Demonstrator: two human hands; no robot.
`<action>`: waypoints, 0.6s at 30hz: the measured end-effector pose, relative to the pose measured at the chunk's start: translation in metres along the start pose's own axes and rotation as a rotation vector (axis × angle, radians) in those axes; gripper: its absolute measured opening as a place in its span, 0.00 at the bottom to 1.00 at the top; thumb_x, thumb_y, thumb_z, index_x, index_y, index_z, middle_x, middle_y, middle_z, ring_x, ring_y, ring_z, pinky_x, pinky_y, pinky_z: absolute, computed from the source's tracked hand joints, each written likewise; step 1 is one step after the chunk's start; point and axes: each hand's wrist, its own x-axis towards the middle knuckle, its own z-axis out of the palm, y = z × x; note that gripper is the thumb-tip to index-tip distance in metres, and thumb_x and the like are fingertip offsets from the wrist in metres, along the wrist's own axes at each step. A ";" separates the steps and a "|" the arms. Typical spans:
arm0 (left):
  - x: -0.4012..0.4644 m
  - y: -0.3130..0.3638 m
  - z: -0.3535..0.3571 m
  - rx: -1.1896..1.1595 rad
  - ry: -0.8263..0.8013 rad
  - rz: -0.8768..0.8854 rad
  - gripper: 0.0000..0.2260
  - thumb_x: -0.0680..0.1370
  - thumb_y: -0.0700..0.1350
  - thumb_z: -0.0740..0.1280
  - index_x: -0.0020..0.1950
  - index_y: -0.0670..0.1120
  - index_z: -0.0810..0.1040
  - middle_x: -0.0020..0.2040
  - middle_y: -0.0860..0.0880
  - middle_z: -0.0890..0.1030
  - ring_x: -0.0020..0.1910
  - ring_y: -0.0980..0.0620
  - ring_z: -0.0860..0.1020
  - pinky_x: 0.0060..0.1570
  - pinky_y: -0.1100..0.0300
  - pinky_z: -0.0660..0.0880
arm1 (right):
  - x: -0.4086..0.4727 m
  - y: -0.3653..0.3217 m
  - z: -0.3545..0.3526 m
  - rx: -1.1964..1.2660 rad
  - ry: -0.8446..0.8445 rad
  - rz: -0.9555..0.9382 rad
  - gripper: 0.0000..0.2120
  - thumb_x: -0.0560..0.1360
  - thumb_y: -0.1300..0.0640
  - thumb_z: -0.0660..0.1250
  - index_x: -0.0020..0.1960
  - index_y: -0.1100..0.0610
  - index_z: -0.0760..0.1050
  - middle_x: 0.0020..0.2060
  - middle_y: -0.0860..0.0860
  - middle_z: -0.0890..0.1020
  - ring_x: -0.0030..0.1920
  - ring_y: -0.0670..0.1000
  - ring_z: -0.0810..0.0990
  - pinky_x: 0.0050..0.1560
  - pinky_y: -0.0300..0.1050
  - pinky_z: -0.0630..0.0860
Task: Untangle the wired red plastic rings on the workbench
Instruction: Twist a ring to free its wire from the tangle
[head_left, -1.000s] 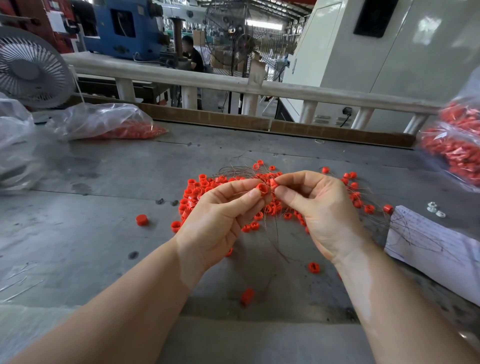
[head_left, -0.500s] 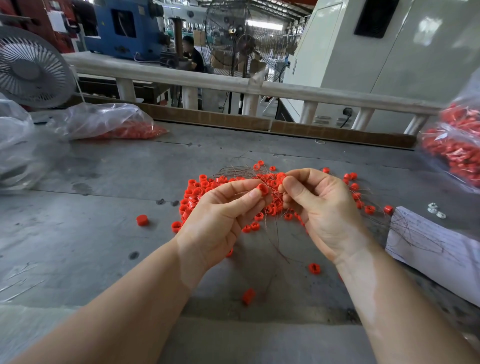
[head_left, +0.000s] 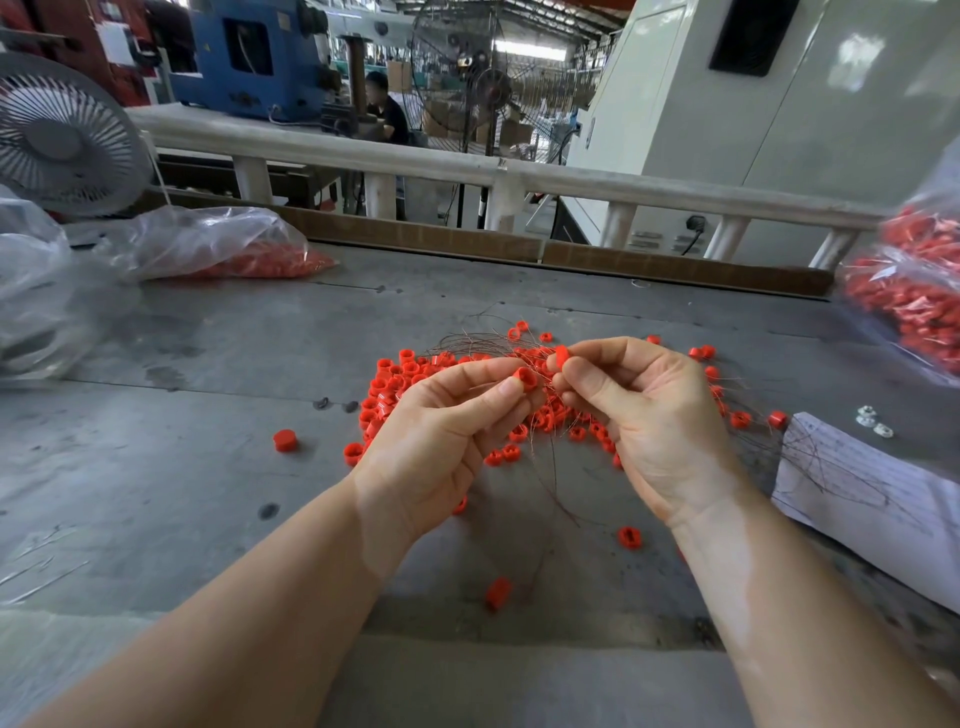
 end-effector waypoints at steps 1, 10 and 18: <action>0.000 0.000 0.000 0.001 0.001 0.000 0.07 0.64 0.35 0.68 0.40 0.40 0.82 0.38 0.44 0.84 0.39 0.52 0.84 0.38 0.67 0.79 | 0.000 0.000 0.000 -0.008 0.001 -0.005 0.04 0.61 0.56 0.72 0.36 0.52 0.83 0.35 0.52 0.85 0.37 0.46 0.82 0.39 0.35 0.77; -0.001 0.000 0.001 0.021 0.009 0.031 0.08 0.64 0.35 0.67 0.41 0.40 0.82 0.38 0.44 0.84 0.39 0.53 0.84 0.39 0.67 0.79 | -0.001 0.002 0.001 -0.149 -0.004 -0.094 0.05 0.64 0.56 0.72 0.38 0.47 0.83 0.36 0.48 0.85 0.38 0.44 0.82 0.41 0.34 0.76; -0.001 0.000 0.000 0.031 -0.041 0.081 0.08 0.65 0.35 0.67 0.36 0.43 0.85 0.39 0.45 0.85 0.40 0.53 0.84 0.38 0.68 0.78 | -0.004 -0.002 0.006 -0.544 0.003 -0.327 0.11 0.70 0.64 0.73 0.39 0.48 0.79 0.36 0.44 0.81 0.39 0.42 0.79 0.40 0.30 0.70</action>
